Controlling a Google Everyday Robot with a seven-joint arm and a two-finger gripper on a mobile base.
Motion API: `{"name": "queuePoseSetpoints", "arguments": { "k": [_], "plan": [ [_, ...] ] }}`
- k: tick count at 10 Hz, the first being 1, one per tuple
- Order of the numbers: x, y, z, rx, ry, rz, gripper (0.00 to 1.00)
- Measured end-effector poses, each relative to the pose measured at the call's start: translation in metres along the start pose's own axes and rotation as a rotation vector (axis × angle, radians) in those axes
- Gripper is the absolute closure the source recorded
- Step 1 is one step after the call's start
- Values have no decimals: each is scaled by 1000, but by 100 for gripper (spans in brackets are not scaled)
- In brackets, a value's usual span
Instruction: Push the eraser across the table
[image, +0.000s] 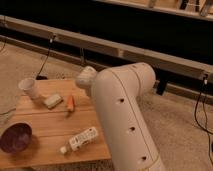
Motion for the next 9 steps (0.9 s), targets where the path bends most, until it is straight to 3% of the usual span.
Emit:
{"name": "queuePoseSetpoints", "arguments": {
  "k": [5,9],
  "plan": [
    [-34,7,6,10,-36,-21,94],
    [-70,23,-4,5,-120,-45,94]
  ]
}}
